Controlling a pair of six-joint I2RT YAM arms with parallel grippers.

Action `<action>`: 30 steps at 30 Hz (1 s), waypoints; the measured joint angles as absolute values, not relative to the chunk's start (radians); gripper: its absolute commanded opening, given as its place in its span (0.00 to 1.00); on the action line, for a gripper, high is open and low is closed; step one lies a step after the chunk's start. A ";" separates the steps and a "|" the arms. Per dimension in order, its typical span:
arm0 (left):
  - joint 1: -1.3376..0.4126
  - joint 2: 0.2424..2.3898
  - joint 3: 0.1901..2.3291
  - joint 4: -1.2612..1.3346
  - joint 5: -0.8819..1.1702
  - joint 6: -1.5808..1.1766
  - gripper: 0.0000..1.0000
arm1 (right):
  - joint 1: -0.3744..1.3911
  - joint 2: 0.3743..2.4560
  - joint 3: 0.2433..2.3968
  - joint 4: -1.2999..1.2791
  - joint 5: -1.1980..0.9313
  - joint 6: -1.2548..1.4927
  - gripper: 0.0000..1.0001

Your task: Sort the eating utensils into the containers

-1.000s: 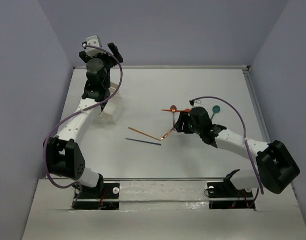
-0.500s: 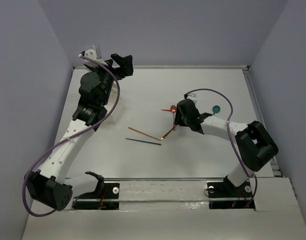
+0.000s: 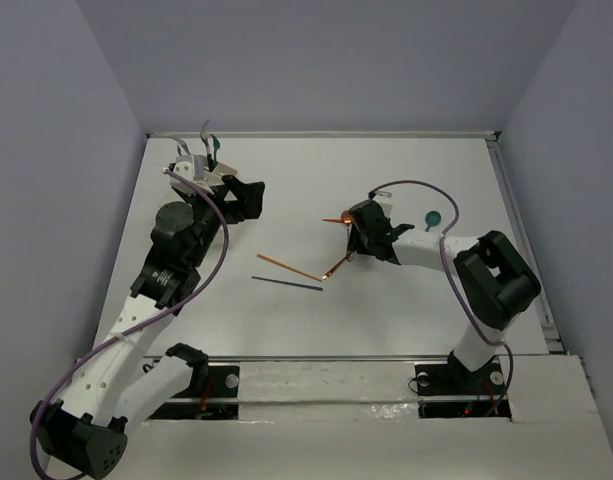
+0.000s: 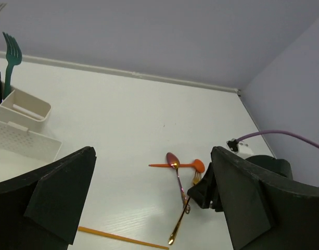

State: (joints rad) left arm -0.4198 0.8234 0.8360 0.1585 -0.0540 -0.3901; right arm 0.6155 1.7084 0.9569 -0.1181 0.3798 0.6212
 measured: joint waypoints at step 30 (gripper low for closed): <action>-0.425 0.847 0.828 0.132 0.066 -0.373 0.95 | 0.615 1.796 0.984 -0.074 0.479 0.704 0.20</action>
